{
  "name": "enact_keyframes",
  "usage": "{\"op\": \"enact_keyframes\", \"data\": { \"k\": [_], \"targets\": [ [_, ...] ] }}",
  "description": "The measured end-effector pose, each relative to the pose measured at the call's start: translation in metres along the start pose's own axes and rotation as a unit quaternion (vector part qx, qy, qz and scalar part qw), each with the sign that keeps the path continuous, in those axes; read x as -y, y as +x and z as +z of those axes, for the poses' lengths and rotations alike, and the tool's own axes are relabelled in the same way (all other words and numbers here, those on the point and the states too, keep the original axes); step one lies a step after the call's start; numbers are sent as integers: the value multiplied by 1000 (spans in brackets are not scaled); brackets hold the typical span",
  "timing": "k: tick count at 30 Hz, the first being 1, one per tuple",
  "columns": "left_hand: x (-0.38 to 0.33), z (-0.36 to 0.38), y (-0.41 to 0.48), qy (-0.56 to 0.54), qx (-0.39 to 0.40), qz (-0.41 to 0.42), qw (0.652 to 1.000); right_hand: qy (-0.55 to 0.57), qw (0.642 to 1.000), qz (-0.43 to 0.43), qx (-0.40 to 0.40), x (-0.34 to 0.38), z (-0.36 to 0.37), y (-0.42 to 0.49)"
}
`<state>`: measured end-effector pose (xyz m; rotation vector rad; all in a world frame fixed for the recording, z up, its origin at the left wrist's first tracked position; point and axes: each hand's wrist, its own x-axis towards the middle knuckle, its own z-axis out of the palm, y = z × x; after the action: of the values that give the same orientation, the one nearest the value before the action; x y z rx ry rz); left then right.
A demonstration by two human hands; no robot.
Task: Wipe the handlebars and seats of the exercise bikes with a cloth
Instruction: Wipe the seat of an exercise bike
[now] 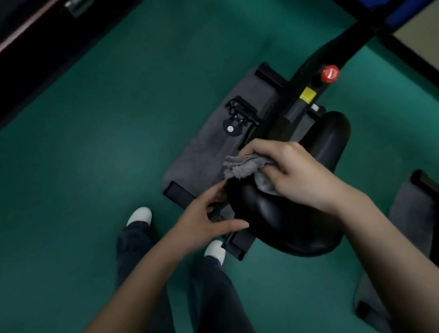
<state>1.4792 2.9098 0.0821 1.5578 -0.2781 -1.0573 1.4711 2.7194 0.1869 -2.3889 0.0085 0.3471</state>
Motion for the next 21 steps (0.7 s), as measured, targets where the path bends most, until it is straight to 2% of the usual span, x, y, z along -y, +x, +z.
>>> {"op": "enact_keyframes", "data": {
  "k": [5, 9, 12, 15, 18, 21],
  "targets": [
    [1, 30, -16, -40, -71, 21, 996, 88, 994, -47, 46, -3, -11, -15],
    [7, 43, -22, -62, -112, 21, 992, 32, 996, -60, 62, -4, -6, 26],
    [15, 54, -25, -77, -138, 15, 987, -42, 982, -56, 177, 2, 5, 57],
    [29, 64, -22, -90, -148, 10, 985, -96, 949, -72, 293, 3, 8, 68],
    [33, 71, -20, -114, -144, 6, 983, -63, 939, -89, 328, 5, -2, 59],
    [34, 74, -19, -123, -157, 12, 980, -9, 942, -91, 324, 9, -8, 42]
  ]
}}
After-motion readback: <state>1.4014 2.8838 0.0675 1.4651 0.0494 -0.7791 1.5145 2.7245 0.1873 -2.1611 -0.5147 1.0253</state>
